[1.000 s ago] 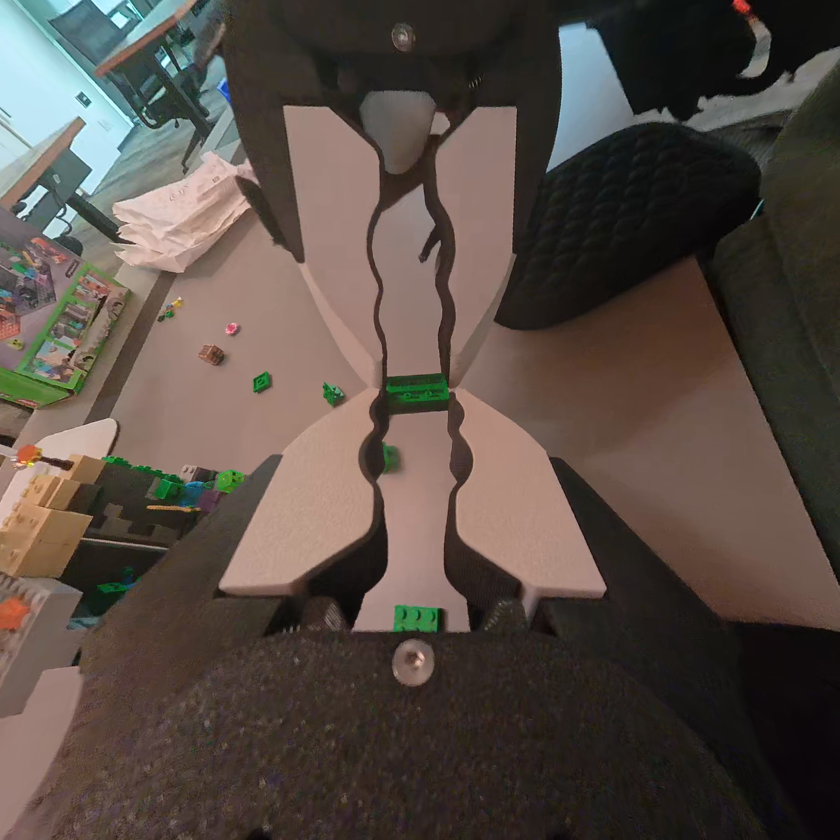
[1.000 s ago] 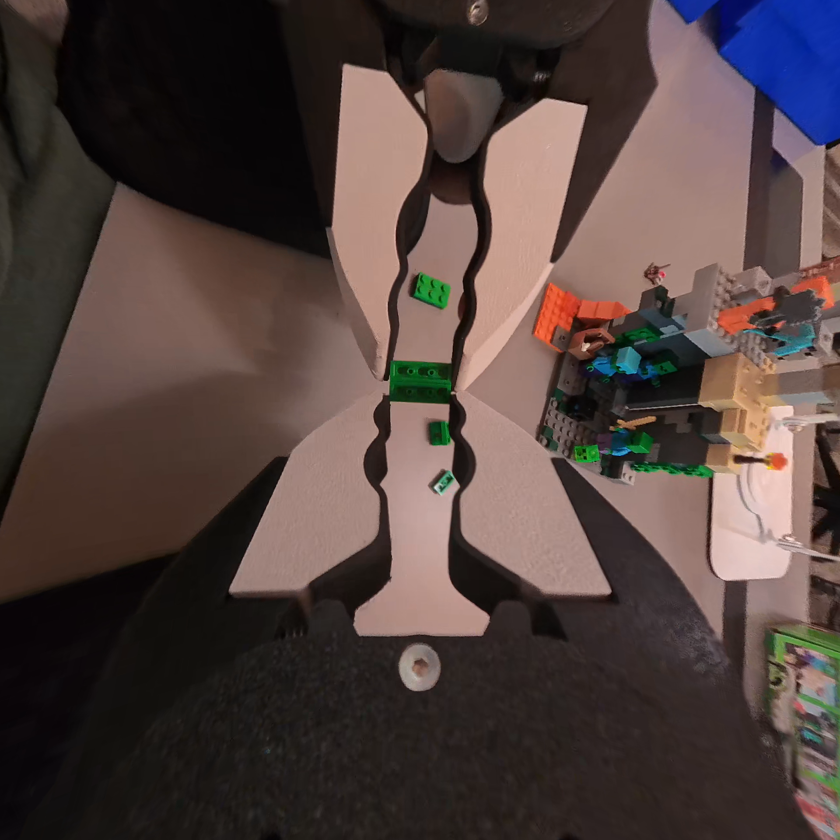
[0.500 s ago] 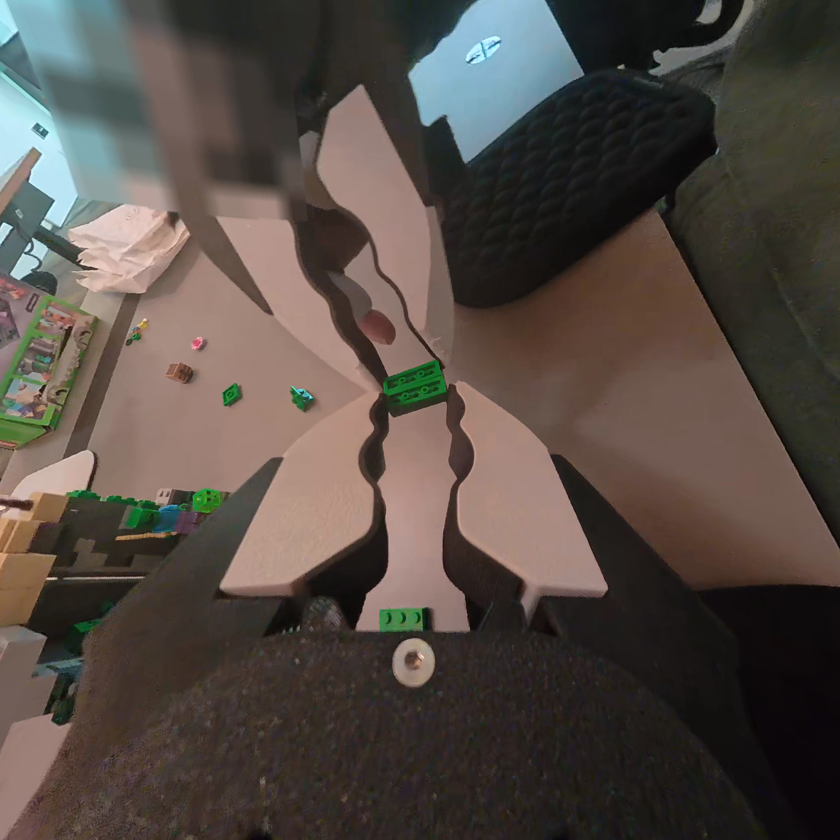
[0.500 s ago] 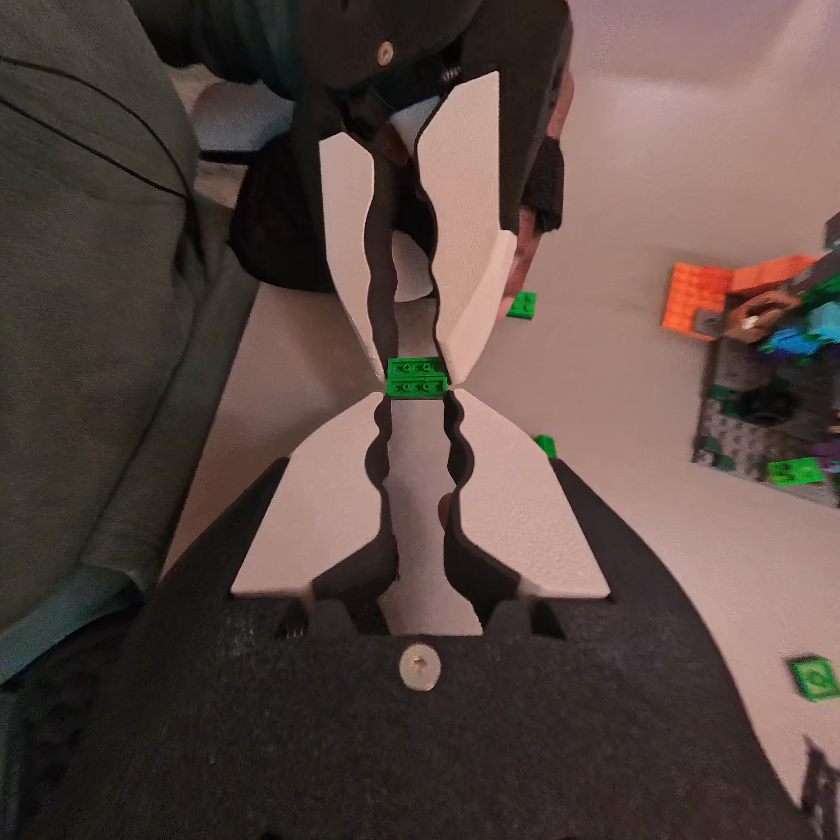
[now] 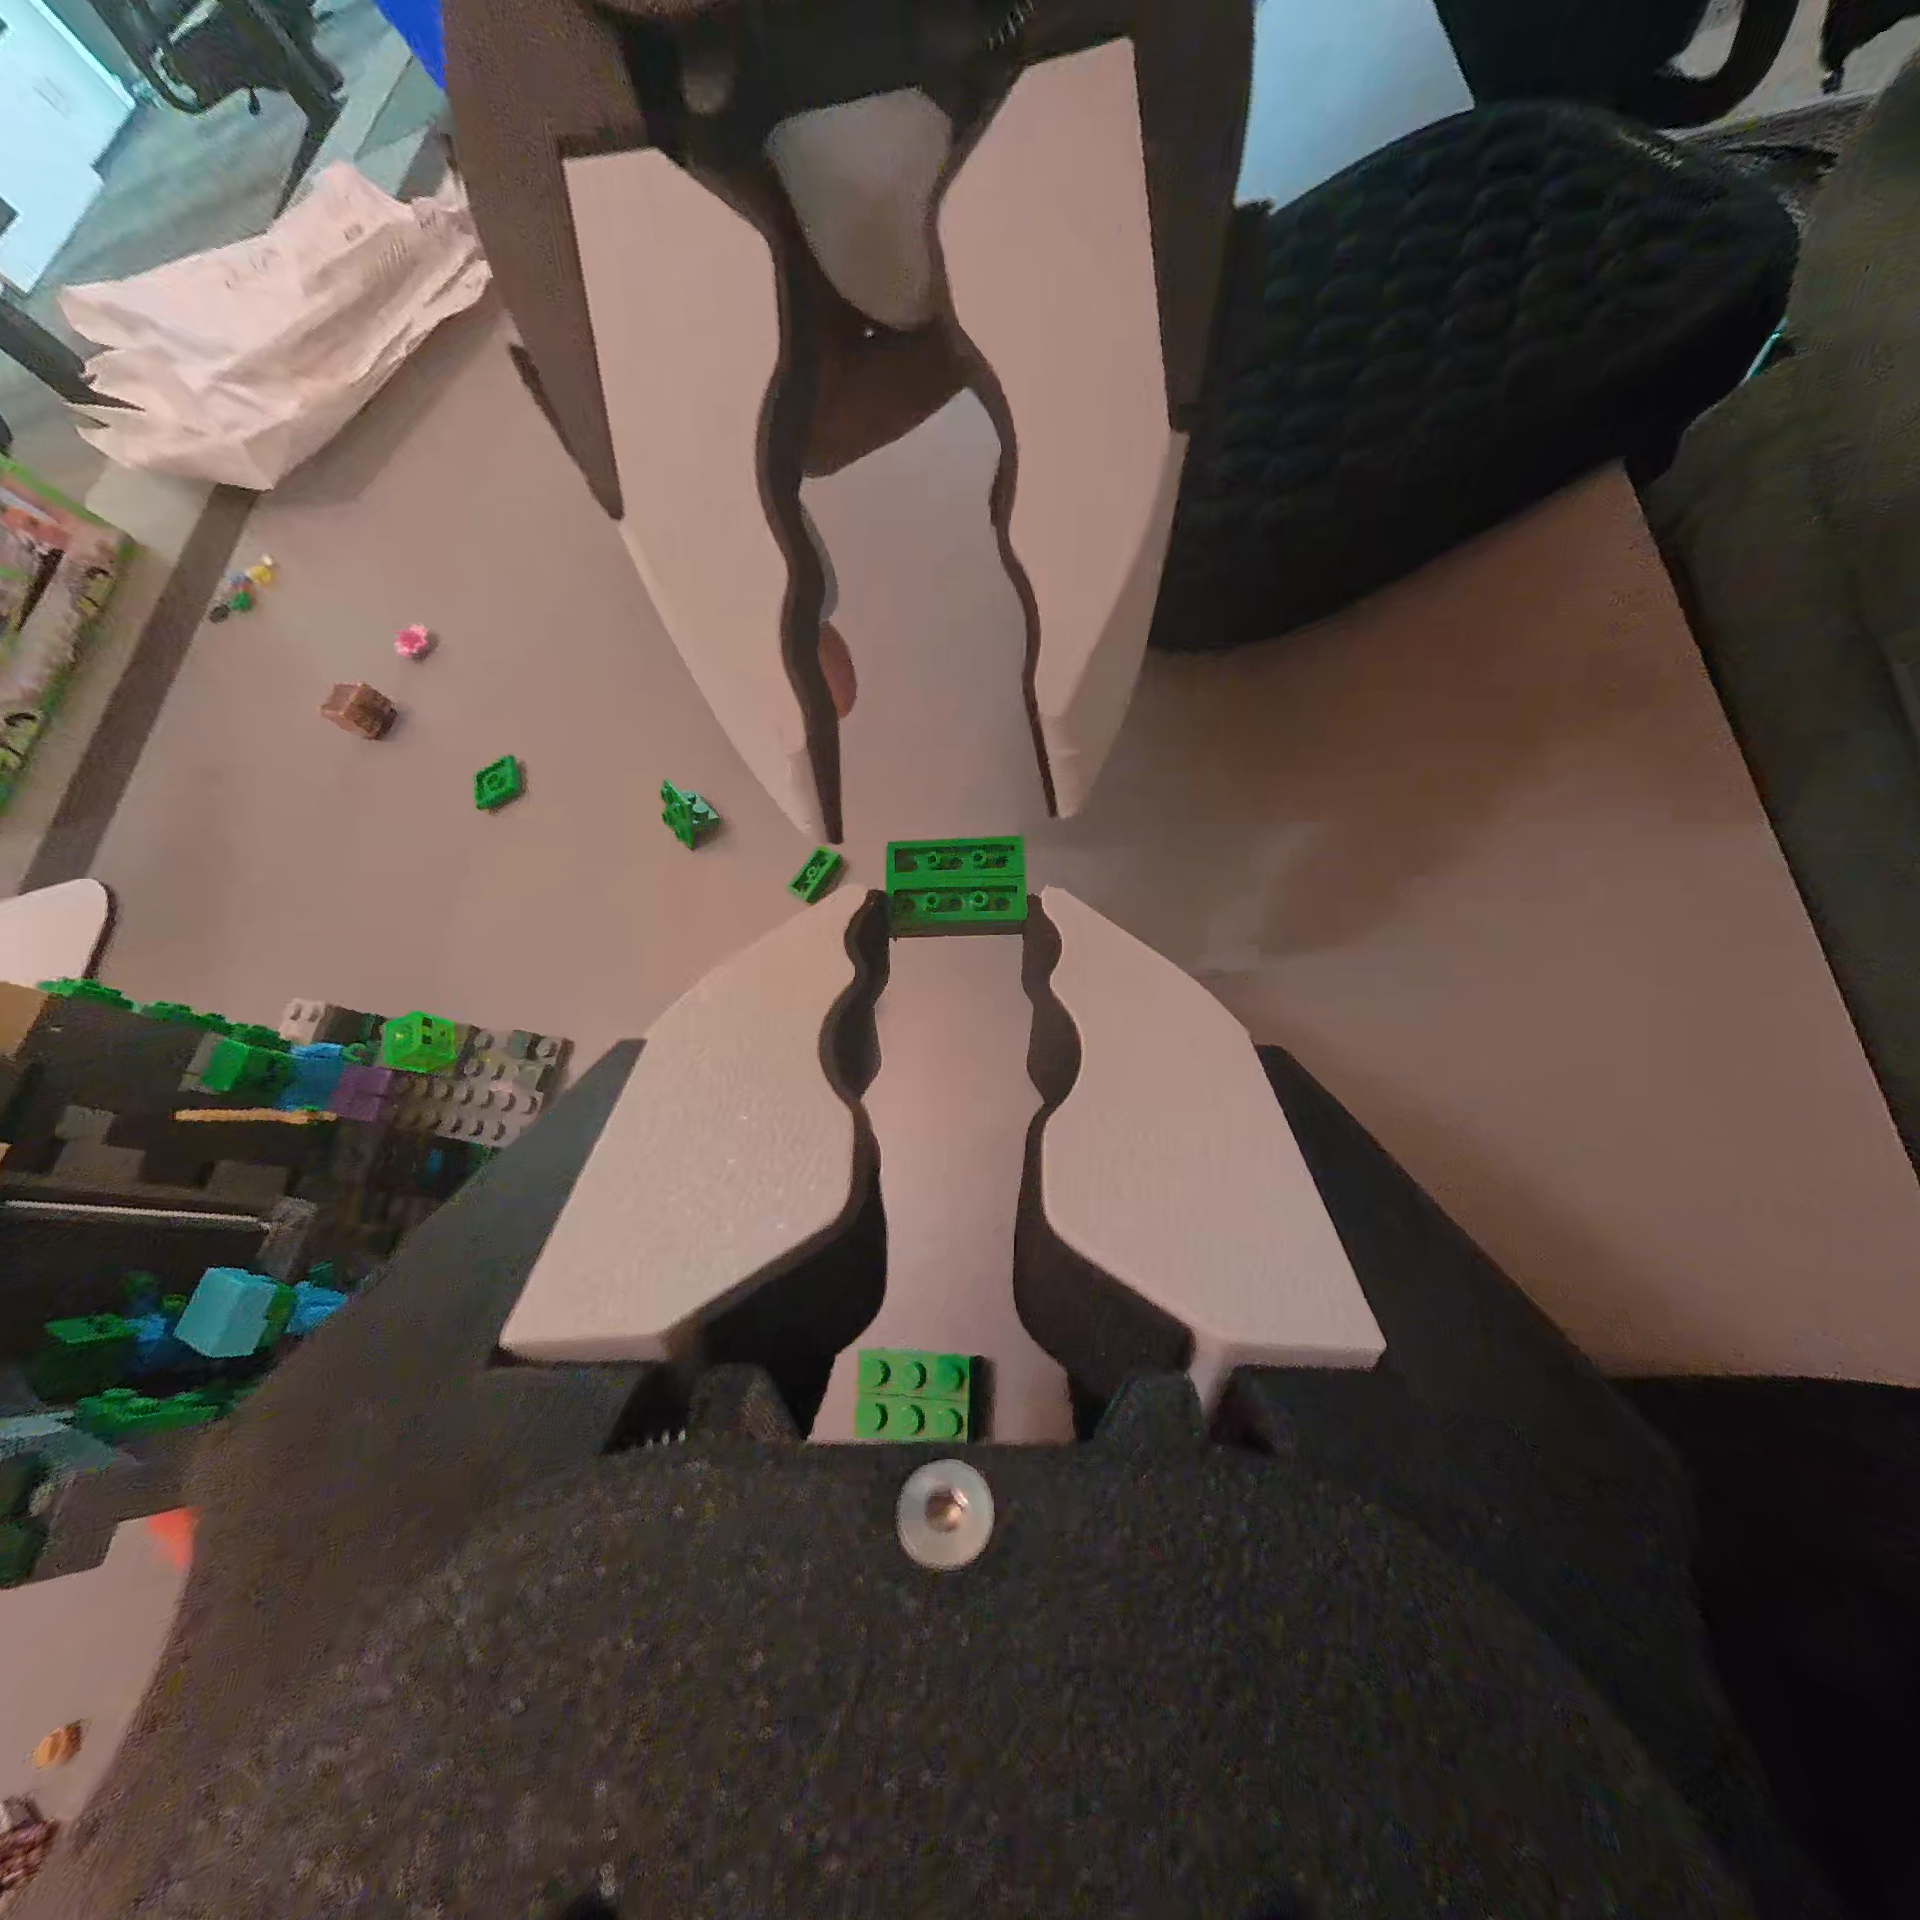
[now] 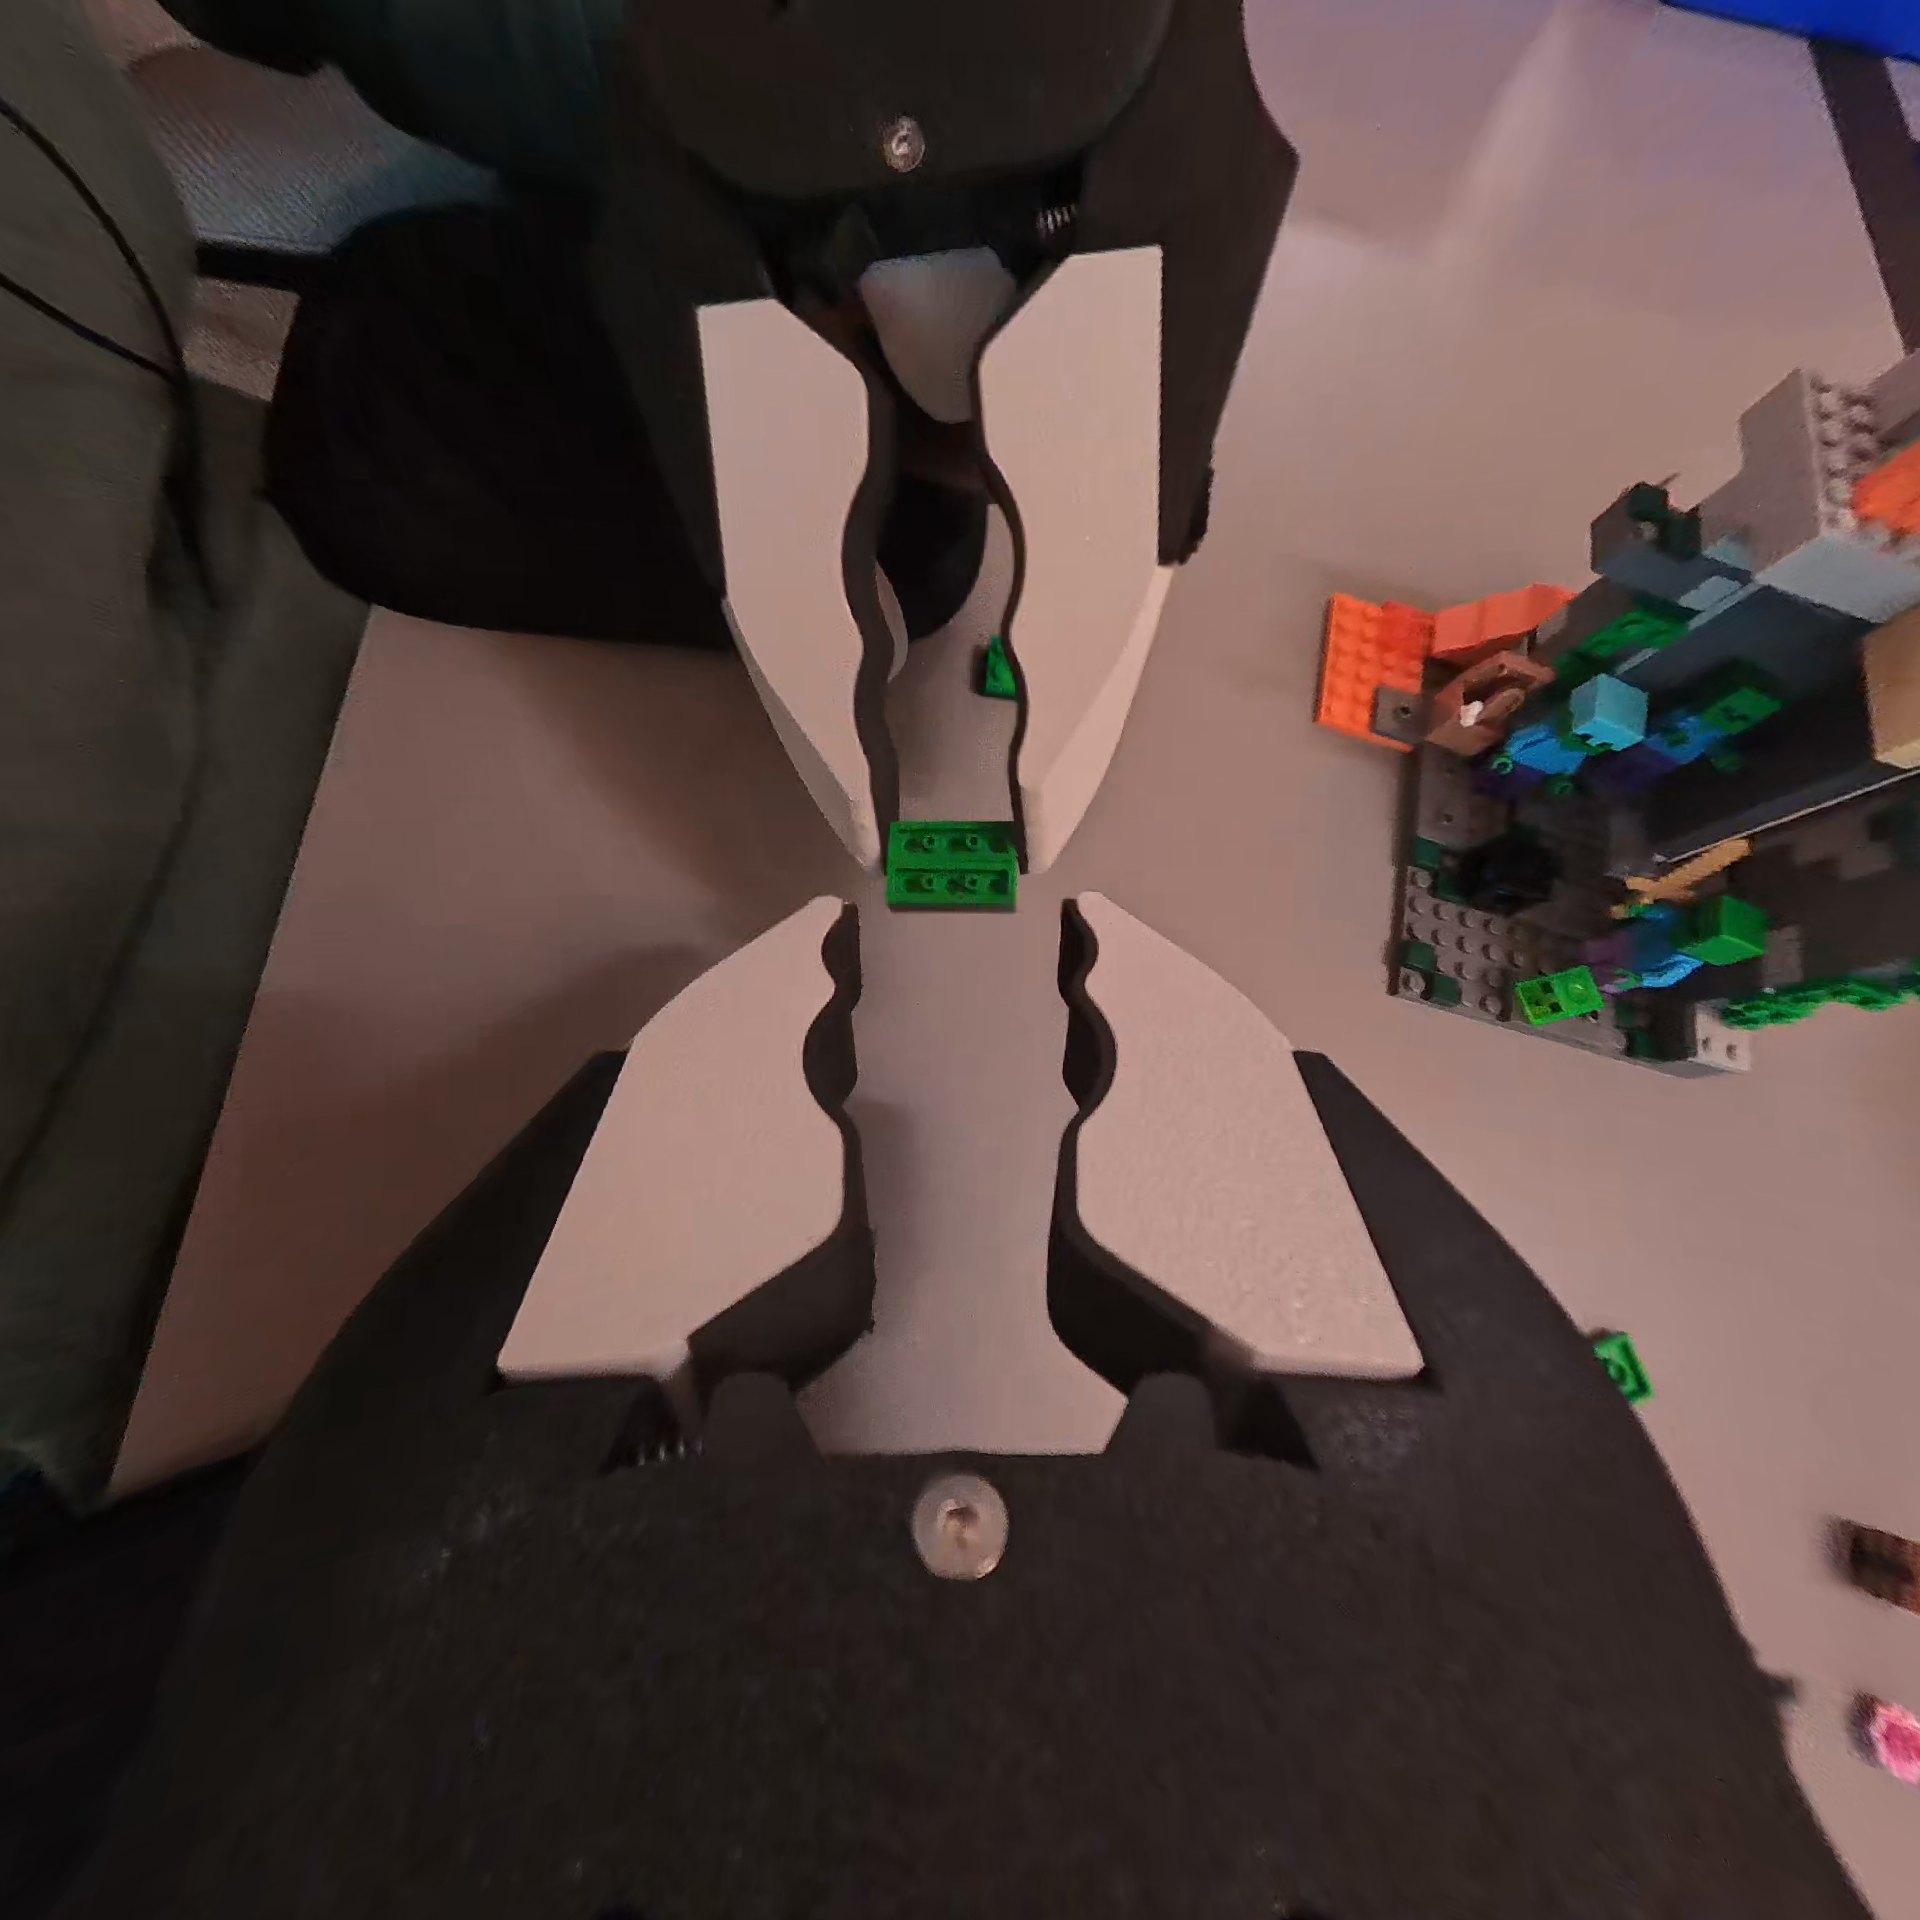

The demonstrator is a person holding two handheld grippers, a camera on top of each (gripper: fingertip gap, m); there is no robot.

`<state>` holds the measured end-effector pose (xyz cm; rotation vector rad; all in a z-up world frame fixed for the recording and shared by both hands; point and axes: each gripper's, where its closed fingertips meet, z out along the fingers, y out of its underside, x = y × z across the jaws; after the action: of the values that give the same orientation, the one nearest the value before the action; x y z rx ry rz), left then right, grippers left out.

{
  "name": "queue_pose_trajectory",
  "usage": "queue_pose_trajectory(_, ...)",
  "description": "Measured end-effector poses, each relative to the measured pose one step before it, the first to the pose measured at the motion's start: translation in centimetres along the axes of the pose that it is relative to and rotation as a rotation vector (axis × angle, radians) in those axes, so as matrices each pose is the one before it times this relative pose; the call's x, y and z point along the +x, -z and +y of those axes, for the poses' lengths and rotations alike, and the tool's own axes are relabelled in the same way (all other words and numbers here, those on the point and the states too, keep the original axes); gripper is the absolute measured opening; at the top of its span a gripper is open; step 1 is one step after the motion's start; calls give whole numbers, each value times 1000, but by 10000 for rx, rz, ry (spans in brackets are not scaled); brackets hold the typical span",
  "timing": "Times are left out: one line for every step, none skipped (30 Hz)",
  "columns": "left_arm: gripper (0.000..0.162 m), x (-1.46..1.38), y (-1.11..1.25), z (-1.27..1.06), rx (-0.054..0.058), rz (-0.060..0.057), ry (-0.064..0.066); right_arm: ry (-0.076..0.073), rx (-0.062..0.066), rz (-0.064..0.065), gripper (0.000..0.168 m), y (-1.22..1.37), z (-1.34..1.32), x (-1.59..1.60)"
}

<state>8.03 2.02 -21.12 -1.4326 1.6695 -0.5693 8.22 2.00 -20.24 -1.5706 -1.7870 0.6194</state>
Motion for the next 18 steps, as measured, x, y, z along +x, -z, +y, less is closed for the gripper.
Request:
queue_pose_trajectory(25,21,-88,-99,-38,26,-39,157,-202,170,37,-155,162,112)
queue_pose_trajectory(25,50,-106,-83,-72,44,-16,137,-164,76,36,-121,89,22)
queue_pose_trajectory(25,-113,-103,-59,-98,-82,-45,60,-140,-22,35,-108,-1,-97)
queue_pose_trajectory(25,-63,-100,-38,-117,-43,-20,82,-163,18,35,-92,0,-54)
queue_pose_trajectory(25,50,-81,-18,-129,34,-3,162,-212,120,32,-66,64,73)
queue_pose_trajectory(25,-94,-57,34,-143,-93,-12,180,-231,117,30,-34,127,96)
queue_pose_trajectory(25,-42,-27,6,-82,-51,-30,102,-199,-7,29,-17,123,-42)
queue_pose_trajectory(25,-69,35,-6,-54,-45,11,0,-97,-61,25,-7,34,-79)
queue_pose_trajectory(25,64,65,-20,-19,17,-42,-58,11,-77,24,22,-56,-54)
queue_pose_trajectory(25,55,58,-32,-9,-45,-106,-72,41,-125,24,43,-73,-75)
queue_pose_trajectory(25,82,55,-17,-29,-53,-160,-114,80,-172,24,35,-66,-106)
queue_pose_trajectory(25,89,34,-24,-51,-48,-157,-185,105,-231,24,42,-52,-99)
queue_pose_trajectory(25,56,15,-20,-51,-79,-185,-213,124,-253,24,36,-21,-80)
queue_pose_trajectory(25,41,6,-4,-61,-57,-148,-203,120,-247,24,12,11,-52)
queue_pose_trajectory(25,9,14,-55,-6,-67,-139,-183,113,-223,24,-22,25,-41)
queue_pose_trajectory(25,30,-1,-9,-33,-14,-71,-166,118,-218,24,-8,0,-48)
queue_pose_trajectory(25,12,-8,-21,-9,-15,-69,-185,115,-231,24,20,2,-49)
queue_pose_trajectory(25,0,-7,-25,-1,-59,-99,-258,139,-275,24,63,-44,-58)
